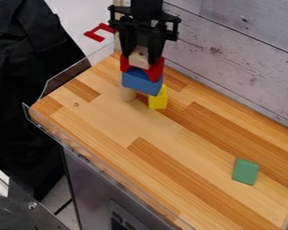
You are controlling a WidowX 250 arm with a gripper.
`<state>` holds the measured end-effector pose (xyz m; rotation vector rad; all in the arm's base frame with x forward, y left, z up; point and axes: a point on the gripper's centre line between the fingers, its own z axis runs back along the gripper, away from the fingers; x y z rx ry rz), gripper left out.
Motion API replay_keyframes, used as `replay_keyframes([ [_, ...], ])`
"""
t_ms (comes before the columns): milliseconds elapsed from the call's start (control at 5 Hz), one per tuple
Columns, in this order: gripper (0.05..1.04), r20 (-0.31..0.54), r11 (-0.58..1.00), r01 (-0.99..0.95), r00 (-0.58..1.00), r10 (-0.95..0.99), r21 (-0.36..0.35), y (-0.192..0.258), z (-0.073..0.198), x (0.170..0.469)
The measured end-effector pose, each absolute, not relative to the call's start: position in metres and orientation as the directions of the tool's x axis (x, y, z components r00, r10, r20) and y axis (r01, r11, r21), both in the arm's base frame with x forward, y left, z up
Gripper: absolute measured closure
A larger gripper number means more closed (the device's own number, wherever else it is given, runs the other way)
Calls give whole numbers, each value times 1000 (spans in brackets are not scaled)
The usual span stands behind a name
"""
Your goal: Put the cube with a hole on top of the red arch.
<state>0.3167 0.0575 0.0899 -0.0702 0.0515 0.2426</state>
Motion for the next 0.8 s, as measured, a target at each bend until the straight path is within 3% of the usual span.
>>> replay_keyframes([
  [800, 523, -69, 963, -266, 962, 263, -42, 64, 90, 317],
])
